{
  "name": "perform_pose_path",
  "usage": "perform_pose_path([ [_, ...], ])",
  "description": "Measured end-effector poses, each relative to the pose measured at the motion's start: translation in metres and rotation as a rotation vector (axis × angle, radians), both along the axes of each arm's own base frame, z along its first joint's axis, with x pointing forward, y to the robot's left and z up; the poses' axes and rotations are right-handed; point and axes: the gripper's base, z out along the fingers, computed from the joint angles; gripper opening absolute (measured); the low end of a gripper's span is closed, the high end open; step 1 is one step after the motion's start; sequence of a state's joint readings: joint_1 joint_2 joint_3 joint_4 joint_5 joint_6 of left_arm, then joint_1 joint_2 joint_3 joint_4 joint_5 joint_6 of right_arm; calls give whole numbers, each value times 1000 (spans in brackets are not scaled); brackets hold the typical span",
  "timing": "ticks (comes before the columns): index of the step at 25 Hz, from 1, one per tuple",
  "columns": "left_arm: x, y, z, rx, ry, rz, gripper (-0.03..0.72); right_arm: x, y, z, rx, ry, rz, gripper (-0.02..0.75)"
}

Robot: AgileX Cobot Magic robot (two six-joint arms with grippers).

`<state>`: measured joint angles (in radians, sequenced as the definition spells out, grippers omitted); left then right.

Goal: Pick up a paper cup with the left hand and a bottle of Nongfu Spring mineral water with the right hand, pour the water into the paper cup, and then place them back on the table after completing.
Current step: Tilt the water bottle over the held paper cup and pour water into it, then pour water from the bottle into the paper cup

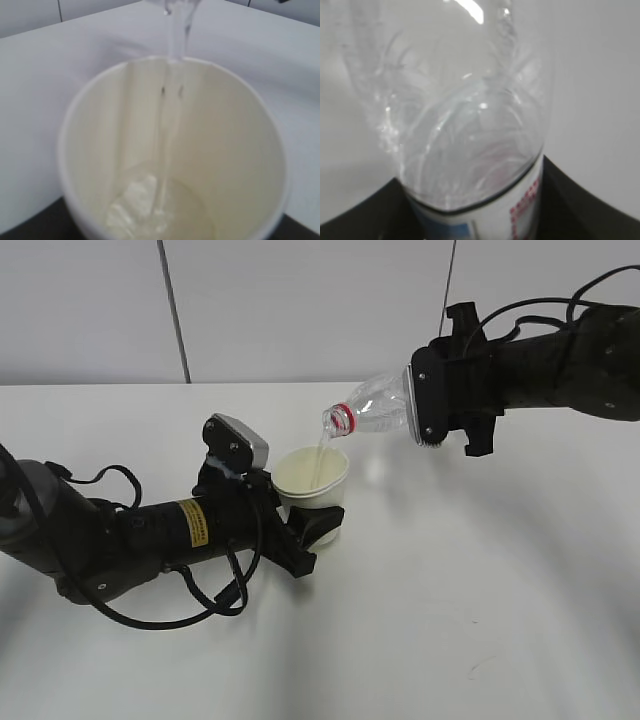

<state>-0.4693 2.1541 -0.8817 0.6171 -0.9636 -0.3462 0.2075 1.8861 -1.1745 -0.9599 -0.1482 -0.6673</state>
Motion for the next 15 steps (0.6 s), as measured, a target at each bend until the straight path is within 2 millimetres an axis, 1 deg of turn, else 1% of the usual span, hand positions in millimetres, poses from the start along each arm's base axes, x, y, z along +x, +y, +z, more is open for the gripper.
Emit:
perform_pose_path([
  [15, 0, 0, 0, 1, 0, 0, 406, 0, 0, 0, -12, -4, 7, 395],
])
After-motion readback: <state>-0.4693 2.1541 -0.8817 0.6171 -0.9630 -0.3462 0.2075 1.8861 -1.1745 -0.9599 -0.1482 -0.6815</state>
